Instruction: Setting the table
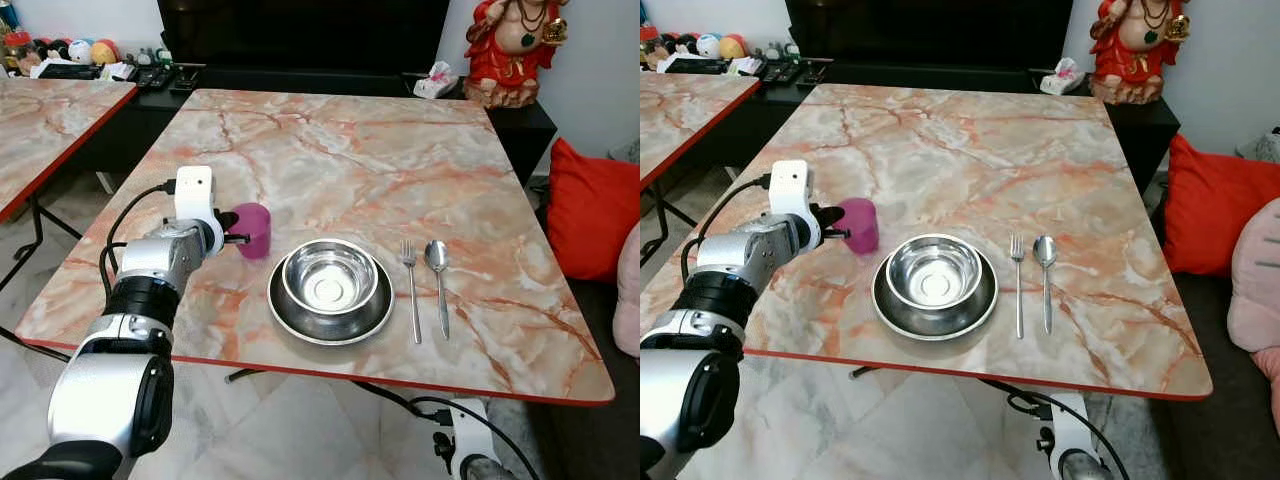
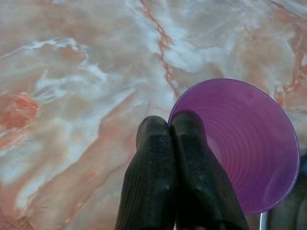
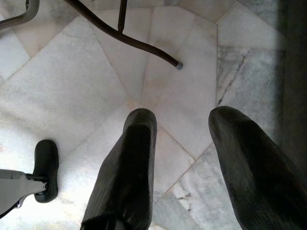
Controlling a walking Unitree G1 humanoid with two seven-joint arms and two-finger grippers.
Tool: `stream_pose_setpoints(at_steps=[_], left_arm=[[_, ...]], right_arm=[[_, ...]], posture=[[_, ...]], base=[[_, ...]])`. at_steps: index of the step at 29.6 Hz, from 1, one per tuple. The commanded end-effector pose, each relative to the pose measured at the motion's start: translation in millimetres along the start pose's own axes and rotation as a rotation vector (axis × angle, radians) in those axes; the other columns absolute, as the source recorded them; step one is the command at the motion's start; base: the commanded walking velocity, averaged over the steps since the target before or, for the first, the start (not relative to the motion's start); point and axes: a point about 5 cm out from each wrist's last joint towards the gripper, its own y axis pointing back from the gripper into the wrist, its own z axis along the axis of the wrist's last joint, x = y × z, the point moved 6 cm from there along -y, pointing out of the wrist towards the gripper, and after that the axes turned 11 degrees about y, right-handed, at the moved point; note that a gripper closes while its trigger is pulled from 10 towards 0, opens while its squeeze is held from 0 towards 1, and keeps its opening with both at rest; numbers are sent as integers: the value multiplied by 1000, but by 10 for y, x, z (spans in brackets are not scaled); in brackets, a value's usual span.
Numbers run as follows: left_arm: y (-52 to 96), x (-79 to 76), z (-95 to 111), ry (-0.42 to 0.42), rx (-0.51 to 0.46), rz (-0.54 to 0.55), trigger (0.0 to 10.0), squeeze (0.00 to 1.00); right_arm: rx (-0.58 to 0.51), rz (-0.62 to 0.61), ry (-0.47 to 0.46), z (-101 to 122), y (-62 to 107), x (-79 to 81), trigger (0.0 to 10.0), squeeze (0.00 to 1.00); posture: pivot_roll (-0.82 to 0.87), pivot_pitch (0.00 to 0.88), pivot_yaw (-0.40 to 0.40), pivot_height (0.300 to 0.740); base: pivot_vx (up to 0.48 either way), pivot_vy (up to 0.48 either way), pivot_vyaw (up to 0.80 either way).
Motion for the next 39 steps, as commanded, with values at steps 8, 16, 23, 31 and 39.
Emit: stream_pose_setpoints(at_steps=[8,16,23,31,39], left_arm=[[106,-51,-73,-8,42,-22,10000,0],[187,-33,-124,-4,65,-18,10000,0],[224,-32,-82,-8,57,-10,10000,0],[246,-34,-116,-13,63,-5,10000,0],[249,-46,-118,-13,63,-3,10000,537]], right_arm=[[5,7,4,-15,2,5,10000,0],[7,7,4,-19,2,6,10000,0],[6,7,3,-18,2,3,10000,0],[6,8,2,-27,4,13,10000,0],[6,10,3,-31,5,29,10000,0]], posture=[[97,47,15,740],[99,48,14,740],[101,46,15,740],[99,47,14,740],[100,49,14,740]], base=[[0,0,0],[0,0,0],[0,0,0],[0,0,0],[0,0,0]])
